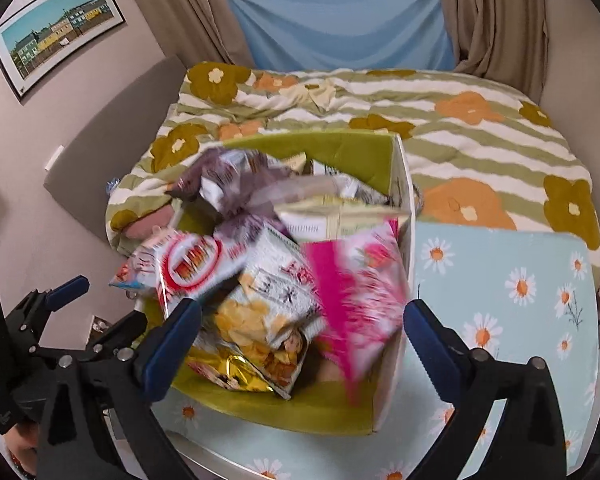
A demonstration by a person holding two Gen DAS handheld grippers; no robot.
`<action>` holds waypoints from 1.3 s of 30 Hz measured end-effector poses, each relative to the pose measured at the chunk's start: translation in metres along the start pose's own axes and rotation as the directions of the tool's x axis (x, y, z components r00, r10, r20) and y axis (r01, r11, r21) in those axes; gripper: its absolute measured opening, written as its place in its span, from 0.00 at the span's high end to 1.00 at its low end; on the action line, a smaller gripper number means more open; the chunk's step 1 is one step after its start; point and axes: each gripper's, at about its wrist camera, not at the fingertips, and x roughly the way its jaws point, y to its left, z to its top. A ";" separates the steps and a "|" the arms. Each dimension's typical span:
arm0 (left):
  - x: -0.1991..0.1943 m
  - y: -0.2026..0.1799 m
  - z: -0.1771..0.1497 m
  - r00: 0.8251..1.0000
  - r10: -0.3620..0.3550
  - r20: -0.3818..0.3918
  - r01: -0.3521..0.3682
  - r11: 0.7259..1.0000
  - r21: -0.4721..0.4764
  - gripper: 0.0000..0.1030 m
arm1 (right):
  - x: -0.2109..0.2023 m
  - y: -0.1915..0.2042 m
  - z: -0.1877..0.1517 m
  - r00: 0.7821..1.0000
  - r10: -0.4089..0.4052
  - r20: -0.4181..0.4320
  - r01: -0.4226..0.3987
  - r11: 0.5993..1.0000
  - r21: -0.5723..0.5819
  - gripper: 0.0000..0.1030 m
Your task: Organize snacks
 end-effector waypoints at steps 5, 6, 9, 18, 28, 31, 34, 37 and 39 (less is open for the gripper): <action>-0.002 -0.003 -0.004 1.000 -0.004 -0.005 0.004 1.000 0.008 0.00 | -0.007 -0.001 -0.004 1.000 0.006 0.016 -0.006 1.000 0.012 0.02; -0.004 -0.003 -0.004 1.000 -0.003 -0.001 0.003 1.000 0.009 0.00 | -0.010 -0.001 -0.004 1.000 0.008 0.020 -0.008 1.000 0.011 0.02; -0.015 -0.007 -0.003 1.000 0.004 0.020 -0.004 1.000 0.012 0.00 | -0.021 0.000 -0.005 0.999 0.008 0.041 -0.009 1.000 0.007 0.02; -0.082 -0.028 -0.006 0.990 0.030 0.137 -0.027 0.999 -0.022 0.00 | -0.090 -0.002 -0.014 0.987 -0.017 0.159 0.021 0.999 -0.024 0.00; -0.157 -0.075 -0.025 0.956 0.048 0.288 -0.037 0.998 -0.043 0.00 | -0.175 -0.028 -0.051 0.943 -0.176 0.284 0.187 0.982 -0.012 0.00; -0.168 -0.088 -0.030 0.946 0.050 0.320 -0.041 0.999 -0.034 0.00 | -0.185 -0.035 -0.059 0.926 -0.240 0.293 0.251 0.968 -0.001 0.00; -0.175 -0.099 -0.035 0.937 0.041 0.348 -0.036 0.999 -0.023 0.00 | -0.195 -0.045 -0.068 0.910 -0.279 0.306 0.286 0.958 0.023 0.00; -0.179 -0.108 -0.037 0.932 0.035 0.361 -0.034 0.999 -0.007 0.00 | -0.203 -0.052 -0.077 0.899 -0.302 0.318 0.304 0.952 0.044 0.00; -0.181 -0.114 -0.039 0.929 0.030 0.368 -0.035 0.999 0.006 0.00 | -0.208 -0.057 -0.081 0.892 -0.316 0.324 0.317 0.947 0.052 0.00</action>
